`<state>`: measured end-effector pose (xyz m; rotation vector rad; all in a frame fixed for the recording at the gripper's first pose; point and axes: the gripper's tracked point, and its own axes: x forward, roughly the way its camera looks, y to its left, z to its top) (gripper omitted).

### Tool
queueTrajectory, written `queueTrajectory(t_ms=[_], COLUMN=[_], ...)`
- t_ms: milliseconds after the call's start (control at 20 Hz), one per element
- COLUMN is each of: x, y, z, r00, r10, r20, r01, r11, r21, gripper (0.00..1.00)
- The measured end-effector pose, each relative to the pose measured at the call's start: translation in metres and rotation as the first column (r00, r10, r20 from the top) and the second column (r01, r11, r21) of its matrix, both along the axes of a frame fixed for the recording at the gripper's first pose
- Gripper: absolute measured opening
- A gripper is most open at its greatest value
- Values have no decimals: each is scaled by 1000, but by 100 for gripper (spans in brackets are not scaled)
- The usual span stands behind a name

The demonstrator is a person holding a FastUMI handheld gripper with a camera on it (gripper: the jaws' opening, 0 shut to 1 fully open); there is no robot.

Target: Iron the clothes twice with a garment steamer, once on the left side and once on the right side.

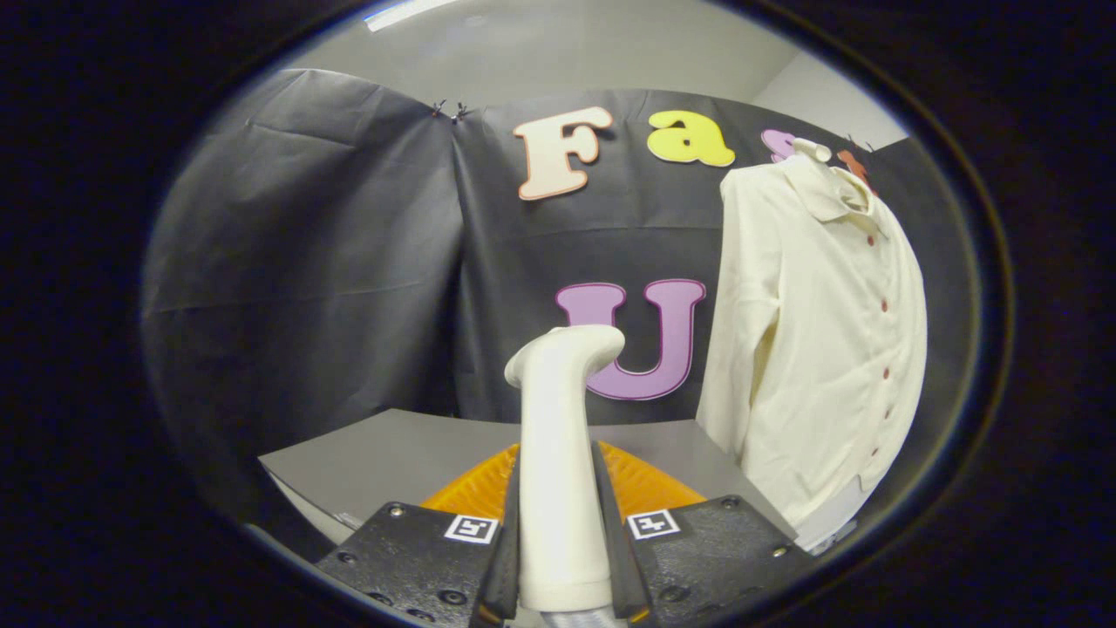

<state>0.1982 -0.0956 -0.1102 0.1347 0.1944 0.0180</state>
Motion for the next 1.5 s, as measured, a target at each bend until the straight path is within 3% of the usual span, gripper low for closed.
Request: queueTrajectory(t_ms=[350,850,1500], x=[-19,-24,-24], y=[-77,-209,-239], z=[49,50,-32], r00=[987,938,956], r10=[-80,-240,-230], r20=[139,250,182], r01=[78,261,223], r11=[997,964,973], r21=[22,-51,59], gripper=[40,39,39])
